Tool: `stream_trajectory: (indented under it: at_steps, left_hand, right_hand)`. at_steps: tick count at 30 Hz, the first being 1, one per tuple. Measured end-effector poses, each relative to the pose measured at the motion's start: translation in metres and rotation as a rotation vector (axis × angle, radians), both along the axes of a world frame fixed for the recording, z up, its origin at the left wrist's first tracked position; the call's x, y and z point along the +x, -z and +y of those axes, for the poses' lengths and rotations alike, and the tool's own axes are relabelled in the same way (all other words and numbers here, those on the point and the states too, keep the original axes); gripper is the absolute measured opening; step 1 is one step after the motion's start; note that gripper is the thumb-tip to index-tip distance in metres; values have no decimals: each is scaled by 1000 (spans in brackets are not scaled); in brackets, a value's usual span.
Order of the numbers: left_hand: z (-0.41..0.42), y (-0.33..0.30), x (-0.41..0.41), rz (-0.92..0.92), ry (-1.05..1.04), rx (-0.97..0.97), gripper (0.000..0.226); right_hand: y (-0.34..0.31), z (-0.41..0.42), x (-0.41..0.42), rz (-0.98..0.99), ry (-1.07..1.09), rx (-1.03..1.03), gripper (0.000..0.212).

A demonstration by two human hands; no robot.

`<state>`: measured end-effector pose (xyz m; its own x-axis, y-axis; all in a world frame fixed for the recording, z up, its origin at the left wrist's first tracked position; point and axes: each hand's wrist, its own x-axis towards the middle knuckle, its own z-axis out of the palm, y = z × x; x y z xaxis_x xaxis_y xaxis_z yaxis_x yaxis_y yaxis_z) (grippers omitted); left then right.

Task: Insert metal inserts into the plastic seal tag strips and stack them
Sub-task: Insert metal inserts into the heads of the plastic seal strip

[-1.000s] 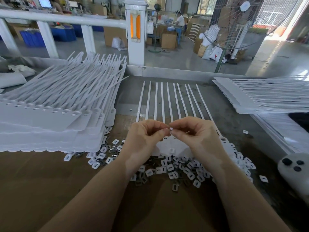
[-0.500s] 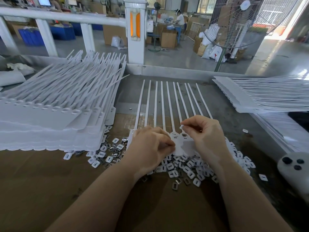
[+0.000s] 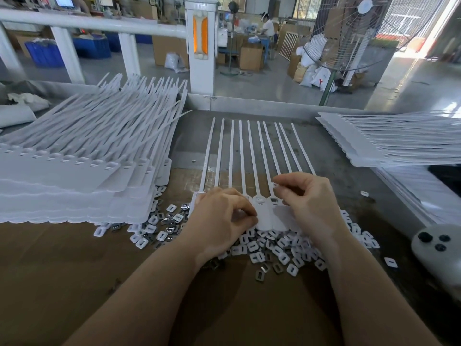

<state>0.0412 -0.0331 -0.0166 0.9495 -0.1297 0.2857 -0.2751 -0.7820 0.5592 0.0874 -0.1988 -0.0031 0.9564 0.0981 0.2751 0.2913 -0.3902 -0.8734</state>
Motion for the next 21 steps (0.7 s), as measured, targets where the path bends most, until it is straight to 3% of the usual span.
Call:
stream_trajectory:
  at_steps: [12,21]
  left_hand:
    - [1,0,0,14,10,-8,9]
    - [1,0,0,28,10,-11,10]
  right_hand:
    - [2,-4,5,-9,17,57,21]
    - [4,-8,11,-39,37,-103,16]
